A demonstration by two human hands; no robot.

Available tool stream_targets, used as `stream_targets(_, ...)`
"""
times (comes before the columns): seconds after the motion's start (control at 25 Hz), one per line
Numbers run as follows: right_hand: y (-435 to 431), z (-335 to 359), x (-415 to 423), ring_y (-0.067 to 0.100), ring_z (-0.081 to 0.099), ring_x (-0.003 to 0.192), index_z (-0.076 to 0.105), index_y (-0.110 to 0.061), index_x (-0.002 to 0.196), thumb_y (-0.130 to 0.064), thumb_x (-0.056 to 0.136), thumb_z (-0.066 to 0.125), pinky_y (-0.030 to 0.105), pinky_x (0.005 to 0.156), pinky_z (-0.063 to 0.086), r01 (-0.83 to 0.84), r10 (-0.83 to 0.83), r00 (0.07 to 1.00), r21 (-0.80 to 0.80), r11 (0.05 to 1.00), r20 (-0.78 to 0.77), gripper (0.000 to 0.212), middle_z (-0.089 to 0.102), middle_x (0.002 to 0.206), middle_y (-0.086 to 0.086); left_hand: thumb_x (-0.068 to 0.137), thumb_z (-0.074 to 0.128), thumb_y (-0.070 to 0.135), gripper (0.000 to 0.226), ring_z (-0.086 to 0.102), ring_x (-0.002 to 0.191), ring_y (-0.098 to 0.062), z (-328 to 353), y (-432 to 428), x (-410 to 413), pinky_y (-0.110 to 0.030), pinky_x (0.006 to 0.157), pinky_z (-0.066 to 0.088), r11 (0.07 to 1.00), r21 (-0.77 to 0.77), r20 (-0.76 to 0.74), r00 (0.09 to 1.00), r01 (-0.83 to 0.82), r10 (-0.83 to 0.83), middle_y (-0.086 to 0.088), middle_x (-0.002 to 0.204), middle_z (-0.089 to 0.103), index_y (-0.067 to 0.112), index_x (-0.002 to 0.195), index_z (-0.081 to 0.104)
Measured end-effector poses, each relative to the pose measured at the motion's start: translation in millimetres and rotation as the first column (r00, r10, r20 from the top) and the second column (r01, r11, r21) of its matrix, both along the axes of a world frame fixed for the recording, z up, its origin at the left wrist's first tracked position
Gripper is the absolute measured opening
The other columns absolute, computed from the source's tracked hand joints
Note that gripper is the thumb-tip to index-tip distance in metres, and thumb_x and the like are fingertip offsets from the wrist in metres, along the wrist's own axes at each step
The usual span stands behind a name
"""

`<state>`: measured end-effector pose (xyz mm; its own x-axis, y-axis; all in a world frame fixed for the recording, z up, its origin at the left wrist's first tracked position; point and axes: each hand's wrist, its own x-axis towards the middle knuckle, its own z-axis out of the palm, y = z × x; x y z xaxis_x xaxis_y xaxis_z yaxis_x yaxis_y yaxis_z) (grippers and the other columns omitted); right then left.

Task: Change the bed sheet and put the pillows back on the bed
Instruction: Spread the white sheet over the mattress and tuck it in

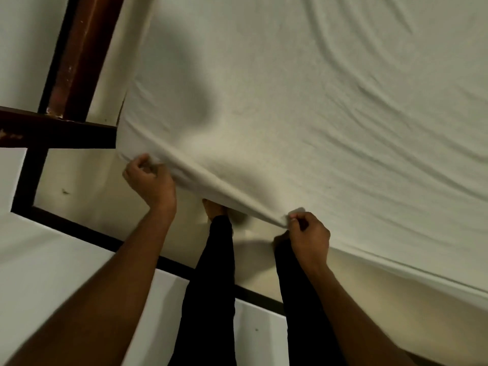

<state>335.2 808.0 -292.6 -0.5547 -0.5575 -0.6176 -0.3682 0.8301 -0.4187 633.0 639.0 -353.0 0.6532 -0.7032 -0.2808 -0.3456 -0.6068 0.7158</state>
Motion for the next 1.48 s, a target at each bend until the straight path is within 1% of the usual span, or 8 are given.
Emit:
stream_targets(0.12,16.5,3.9,1.8,0.018,0.067,0.083,0.075,-0.021,0.097,-0.024,0.098,0.061,0.034,0.077,0.053,0.351,-0.351,0.936,-0.007,0.936,-0.009,0.015,0.073,0.086,-0.005,0.101,0.063,0.042,0.038,0.068,0.1,-0.02,7.7,28.3,-39.1,-0.036,0.086,0.057,0.859,0.404,-0.576,0.642,-0.314,0.506,-0.012,0.12,0.069,0.01,0.121,0.066)
stream_targets(0.2,28.1,3.5,5.8,0.025,0.067,0.079,0.073,-0.013,0.087,-0.02,0.096,0.06,0.04,0.076,0.057,0.706,-0.706,0.708,0.013,0.708,0.02,0.017,0.072,0.083,0.003,0.102,0.058,0.049,0.039,0.066,0.11,-0.022,6.7,39.0,-55.1,-0.039,0.087,0.056,0.807,0.505,-0.685,0.427,-0.306,0.591,-0.005,0.118,0.069,0.017,0.122,0.067)
stream_targets(0.32,43.8,-6.6,-4.5,0.023,0.059,0.064,0.064,-0.009,0.081,-0.013,0.093,0.055,0.032,0.053,0.044,0.952,-0.989,0.108,0.276,0.132,0.098,0.016,0.065,0.079,0.009,0.102,0.059,0.036,0.023,0.066,0.1,-0.019,0.4,57.7,-72.5,-0.034,0.078,0.052,0.805,0.522,-0.661,0.463,-0.282,0.591,-0.002,0.108,0.069,0.02,0.114,0.071)
stream_targets(0.44,54.5,-34.5,-24.6,0.015,0.056,0.053,0.059,-0.012,0.084,-0.013,0.094,0.063,0.02,0.044,0.039,0.908,-0.935,-0.205,0.412,-0.071,0.291,0.01,0.063,0.075,0.005,0.099,0.064,0.019,0.015,0.054,0.064,-0.011,-5.9,61.4,-79.3,-0.024,0.052,0.041,0.783,0.57,-0.569,0.568,-0.249,0.594,0.002,0.077,0.06,0.019,0.084,0.064)
stream_targets(0.84,87.9,-82.6,-14.5,0.016,0.05,0.053,0.065,-0.005,0.087,-0.01,0.087,0.082,0.029,0.05,0.044,0.891,-0.995,0.061,0.444,0.092,0.083,0.018,0.068,0.085,0.012,0.092,0.067,0.015,0.021,0.062,0.057,-0.019,-51.9,64.6,-51.7,-0.032,0.056,0.037,0.84,0.528,-0.286,0.905,-0.124,0.313,-0.01,0.085,0.068,0.009,0.073,0.062)
stream_targets(1.12,65.7,-102.5,-37.3,0.029,0.073,0.091,0.063,-0.007,0.136,-0.009,0.099,0.066,0.031,0.055,0.061,0.895,-0.927,-0.126,0.443,0.047,0.353,0.038,0.074,0.121,0.018,0.106,0.052,0.016,0.017,0.071,0.097,-0.023,-44.2,91.5,-71.8,-0.04,0.092,0.057,0.796,0.603,-0.649,0.617,0.059,0.446,-0.009,0.116,0.071,0.016,0.103,0.068)
stream_targets(1.28,68.1,-102.4,-48.3,0.034,0.066,0.11,0.07,-0.012,0.127,-0.026,0.101,0.053,0.039,0.085,0.06,0.881,-0.735,-0.446,0.398,-0.257,0.511,0.033,0.068,0.135,0.014,0.102,0.053,0.021,0.027,0.069,0.107,-0.035,-49.5,95.9,-104.9,-0.048,0.108,0.051,0.812,0.582,-0.713,0.451,-0.046,0.537,-0.015,0.12,0.072,0.01,0.114,0.074)
stream_targets(1.48,64.2,-117.7,-48.8,0.035,0.071,0.108,0.071,-0.021,0.131,-0.044,0.098,0.043,0.046,0.084,0.06,0.805,-0.618,-0.592,0.424,-0.415,0.518,0.049,0.075,0.123,0.008,0.1,0.046,0.046,0.056,0.059,0.132,-0.039,-76.2,110.9,-119.8,-0.055,0.113,0.043,0.743,0.61,-0.711,0.223,-0.275,0.667,-0.018,0.142,0.064,0.013,0.143,0.062)
